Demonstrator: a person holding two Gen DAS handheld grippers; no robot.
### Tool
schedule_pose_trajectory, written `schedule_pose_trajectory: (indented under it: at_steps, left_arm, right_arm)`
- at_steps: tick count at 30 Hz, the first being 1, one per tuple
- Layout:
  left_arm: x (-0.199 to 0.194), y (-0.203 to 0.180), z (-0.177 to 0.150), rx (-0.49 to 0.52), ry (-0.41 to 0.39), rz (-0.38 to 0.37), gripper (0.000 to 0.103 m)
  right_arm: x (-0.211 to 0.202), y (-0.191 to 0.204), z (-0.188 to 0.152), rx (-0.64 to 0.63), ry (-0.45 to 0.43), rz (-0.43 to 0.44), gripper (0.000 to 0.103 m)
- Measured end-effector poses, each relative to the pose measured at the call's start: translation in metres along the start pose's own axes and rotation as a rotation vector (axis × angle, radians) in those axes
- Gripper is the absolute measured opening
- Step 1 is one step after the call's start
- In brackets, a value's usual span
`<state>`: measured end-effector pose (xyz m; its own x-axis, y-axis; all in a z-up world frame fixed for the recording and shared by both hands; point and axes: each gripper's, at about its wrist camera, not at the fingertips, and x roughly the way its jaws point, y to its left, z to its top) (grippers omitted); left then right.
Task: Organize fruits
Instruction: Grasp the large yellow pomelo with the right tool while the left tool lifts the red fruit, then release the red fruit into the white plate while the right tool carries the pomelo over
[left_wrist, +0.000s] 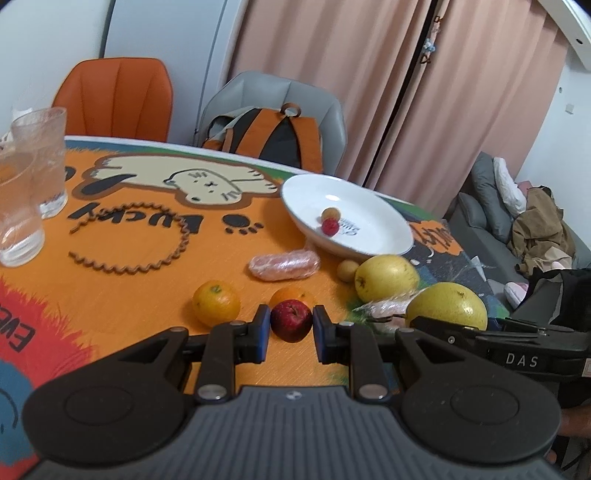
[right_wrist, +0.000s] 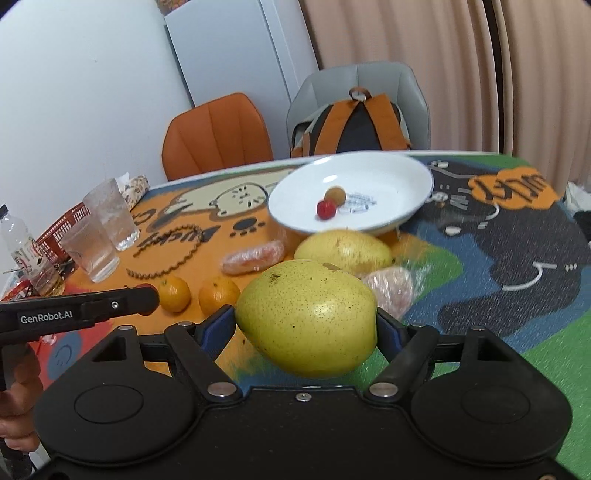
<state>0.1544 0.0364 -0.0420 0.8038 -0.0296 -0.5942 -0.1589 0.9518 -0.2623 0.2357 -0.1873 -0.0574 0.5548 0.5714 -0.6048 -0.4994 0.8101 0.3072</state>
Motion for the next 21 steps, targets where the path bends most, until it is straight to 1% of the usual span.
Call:
schedule_pose_trajectory:
  at_steps: [12,21]
  left_arm:
    - [0.008,-0.015,0.019,0.025,-0.025,-0.022,0.023]
    - [0.020,-0.024,0.038,0.053,-0.038,-0.043,0.023]
  right_arm:
    - [-0.011,-0.008,0.019,-0.011,-0.069,-0.028,0.075]
    - [-0.009,-0.015,0.035,-0.016,-0.105,-0.045,0.075]
